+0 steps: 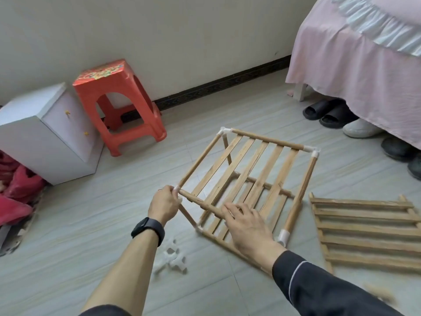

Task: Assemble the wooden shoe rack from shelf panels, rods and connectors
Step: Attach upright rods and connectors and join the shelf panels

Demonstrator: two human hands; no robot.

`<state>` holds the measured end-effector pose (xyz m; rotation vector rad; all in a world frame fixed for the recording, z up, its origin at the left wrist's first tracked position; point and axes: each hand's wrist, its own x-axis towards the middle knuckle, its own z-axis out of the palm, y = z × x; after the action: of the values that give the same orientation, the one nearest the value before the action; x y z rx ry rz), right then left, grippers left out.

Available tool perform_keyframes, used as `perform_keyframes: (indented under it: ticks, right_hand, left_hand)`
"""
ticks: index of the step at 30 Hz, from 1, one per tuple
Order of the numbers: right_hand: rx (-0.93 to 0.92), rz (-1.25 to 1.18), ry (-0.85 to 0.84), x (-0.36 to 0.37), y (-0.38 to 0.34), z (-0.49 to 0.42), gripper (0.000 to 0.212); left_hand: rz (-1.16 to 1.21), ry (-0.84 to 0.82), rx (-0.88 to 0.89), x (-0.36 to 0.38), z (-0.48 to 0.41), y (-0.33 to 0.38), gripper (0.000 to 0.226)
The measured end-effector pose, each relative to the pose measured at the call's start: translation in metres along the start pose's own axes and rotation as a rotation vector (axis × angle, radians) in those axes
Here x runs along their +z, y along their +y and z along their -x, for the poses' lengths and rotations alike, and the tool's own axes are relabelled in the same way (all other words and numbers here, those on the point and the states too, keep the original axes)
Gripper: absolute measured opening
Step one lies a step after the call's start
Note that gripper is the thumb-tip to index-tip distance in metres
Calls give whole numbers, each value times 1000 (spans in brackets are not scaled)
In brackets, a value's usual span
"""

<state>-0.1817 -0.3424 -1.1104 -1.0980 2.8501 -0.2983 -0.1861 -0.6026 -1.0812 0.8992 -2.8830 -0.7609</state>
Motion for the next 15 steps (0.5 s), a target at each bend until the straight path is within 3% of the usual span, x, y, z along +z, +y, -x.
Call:
perform_keyframes:
  ticks: [4,7,9,11,13,15]
  right_hand:
    - [-179,64,-15,-3,39,-10,48]
    - [-237,190,-25,-15,80,-9,59]
    - [-140,269,-33,-30,103,-5,66]
    - [77,315,-31,-49,119,1,66]
    - [282,292,-69,-69,125,7,51]
    - [350,149,-54,-84,120,15,35]
  left_hand:
    - [41,-31,-63,-9,17,-4,26]
    - [141,-159,-81,-11,45,2,31]
    - [289,-285,-108,-7,69,15,26]
    - [394,-433,-107,0,93,37,19]
    - [432,-598,-16,12,115,64,18]
    - [389,-757,106,28,132,89,18]
